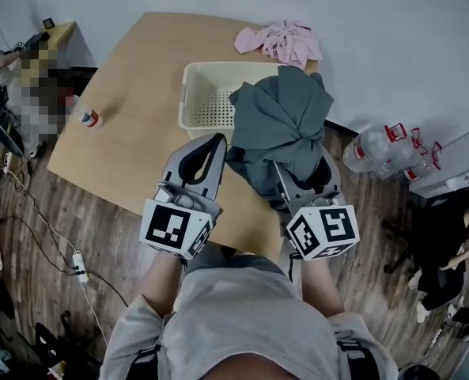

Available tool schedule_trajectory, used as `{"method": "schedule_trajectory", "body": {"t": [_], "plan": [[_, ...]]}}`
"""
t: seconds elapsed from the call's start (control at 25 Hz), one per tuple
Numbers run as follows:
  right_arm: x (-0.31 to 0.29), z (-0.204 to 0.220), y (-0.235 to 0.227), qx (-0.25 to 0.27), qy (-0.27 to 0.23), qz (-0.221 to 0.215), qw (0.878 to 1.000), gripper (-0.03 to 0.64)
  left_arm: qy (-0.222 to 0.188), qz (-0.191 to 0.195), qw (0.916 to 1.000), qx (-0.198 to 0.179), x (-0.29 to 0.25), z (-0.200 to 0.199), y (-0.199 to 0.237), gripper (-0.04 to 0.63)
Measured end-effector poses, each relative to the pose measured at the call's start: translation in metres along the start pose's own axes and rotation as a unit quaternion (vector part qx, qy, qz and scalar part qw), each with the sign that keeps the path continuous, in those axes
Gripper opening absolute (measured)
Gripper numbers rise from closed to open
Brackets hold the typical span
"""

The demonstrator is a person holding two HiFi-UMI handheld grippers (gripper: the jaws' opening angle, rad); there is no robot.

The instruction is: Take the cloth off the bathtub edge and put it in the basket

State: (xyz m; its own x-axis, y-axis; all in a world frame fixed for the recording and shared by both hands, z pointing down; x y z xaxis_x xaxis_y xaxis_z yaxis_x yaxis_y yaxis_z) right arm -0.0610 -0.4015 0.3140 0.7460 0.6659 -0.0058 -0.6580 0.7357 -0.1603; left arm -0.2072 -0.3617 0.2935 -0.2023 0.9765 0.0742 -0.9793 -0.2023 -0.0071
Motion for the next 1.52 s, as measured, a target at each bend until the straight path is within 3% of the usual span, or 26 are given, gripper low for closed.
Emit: {"method": "schedule_trajectory", "body": {"t": [0.28, 0.88, 1.52], "plan": [[-0.028, -0.007, 0.003, 0.013, 0.001, 0.011, 1.0, 0.324, -0.001, 0.005, 1.0, 0.002, -0.011, 0.001, 0.031, -0.003], [-0.11, -0.041, 0.016, 0.045, -0.006, 0.082, 0.996, 0.324, -0.001, 0.078, 0.997, 0.007, -0.052, -0.004, 0.121, -0.003], [-0.192, -0.099, 0.013, 0.113, -0.035, 0.114, 0.986, 0.324, 0.007, 0.14, 0.9897, 0.028, -0.095, 0.015, 0.187, -0.003]]}}
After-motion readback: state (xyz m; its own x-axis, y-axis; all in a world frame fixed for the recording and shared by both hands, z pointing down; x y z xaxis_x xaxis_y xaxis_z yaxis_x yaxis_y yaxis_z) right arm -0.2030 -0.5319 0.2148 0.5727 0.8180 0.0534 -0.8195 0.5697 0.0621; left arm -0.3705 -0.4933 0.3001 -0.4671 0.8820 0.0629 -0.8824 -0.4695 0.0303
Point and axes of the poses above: the fingertips, and each gripper's own axes: x backward along the fingers, y to its left, z out of its underside, the point moved 3 cm from there along x, backward along the fingers, and after that the axes turned 8 degrees about -z, right-handed, at the moved point
